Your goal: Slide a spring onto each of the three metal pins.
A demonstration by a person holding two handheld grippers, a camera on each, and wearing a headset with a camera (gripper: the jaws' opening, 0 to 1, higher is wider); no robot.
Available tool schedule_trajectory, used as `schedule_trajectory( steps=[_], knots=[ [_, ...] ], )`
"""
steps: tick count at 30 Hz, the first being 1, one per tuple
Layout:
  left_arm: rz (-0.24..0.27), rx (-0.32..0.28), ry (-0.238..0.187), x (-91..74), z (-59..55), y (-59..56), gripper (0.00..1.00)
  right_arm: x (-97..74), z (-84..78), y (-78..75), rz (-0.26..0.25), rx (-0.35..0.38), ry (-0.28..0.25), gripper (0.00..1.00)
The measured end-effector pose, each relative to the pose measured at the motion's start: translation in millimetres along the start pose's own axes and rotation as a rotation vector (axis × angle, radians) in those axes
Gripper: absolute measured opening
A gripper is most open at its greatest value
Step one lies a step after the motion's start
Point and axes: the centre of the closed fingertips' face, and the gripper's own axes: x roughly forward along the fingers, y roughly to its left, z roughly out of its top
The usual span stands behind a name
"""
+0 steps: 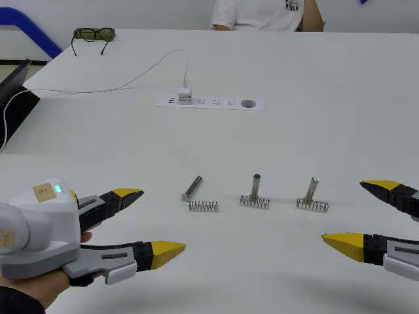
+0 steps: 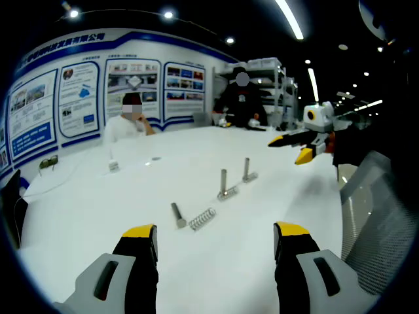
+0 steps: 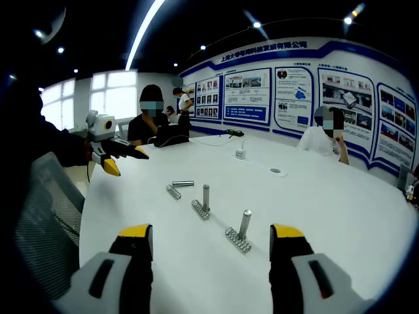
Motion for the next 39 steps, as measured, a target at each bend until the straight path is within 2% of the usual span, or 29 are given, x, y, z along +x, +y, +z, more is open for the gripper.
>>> schedule_trajectory(
  steps=[9,24,32,39],
  knots=[
    [0.001,0.002,-0.001,7.2,5.8,11.9,0.72,-4.3,0.3,-0.7,-0.013,-0.002,0.004,0.74],
    [0.028,0.001,-0.012,6.9,14.2,19.9,0.69,-3.6,-1.3,0.3,-0.012,-0.006,0.012,0.73],
    [0.033,0.041,0.025,20.9,23.3,27.6,0.62,-2.2,-2.6,1.7,-0.004,-0.01,0.013,0.73],
    [0.022,0.064,0.087,43.8,19.8,37.4,0.55,-2.6,-3.8,1.4,-0.005,-0.004,0.014,0.73]
  ],
)
